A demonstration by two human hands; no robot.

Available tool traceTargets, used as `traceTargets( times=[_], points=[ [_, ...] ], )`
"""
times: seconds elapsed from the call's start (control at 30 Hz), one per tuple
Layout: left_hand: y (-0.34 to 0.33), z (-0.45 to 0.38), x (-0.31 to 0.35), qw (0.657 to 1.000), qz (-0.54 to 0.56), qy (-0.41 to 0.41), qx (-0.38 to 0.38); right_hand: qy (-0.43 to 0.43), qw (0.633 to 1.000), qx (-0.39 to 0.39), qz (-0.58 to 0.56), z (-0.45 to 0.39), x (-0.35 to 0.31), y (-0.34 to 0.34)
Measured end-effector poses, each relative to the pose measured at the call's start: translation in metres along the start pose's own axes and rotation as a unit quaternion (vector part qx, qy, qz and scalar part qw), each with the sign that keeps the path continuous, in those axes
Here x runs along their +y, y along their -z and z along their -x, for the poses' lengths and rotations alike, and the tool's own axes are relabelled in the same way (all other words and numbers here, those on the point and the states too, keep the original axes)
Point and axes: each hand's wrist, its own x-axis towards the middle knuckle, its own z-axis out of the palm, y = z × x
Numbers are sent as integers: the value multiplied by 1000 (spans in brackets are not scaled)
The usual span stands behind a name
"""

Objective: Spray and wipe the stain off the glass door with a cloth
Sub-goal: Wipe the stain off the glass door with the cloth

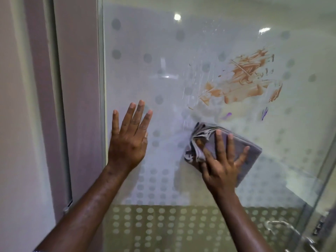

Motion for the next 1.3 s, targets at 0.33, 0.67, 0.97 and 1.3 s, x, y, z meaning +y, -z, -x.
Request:
traceTargets(
  times=[0.33, 0.67, 0.97, 1.3],
  points=[
    [-2, 1, 0, 1000, 1, 1, 3, -397, 907, 105, -99, -99, 84, 29],
    [0, -3, 0, 999, 21, -1, 26, -170, 981, 53, -73, -131, -23, 23],
    [27, -61, -18, 994, 78, 23, 68, 33, 998, -1, 50, -46, 0, 17],
    [18, -85, -40, 999, -39, 26, -8, -356, 929, 82, -66, -160, 87, 42]
  ],
)
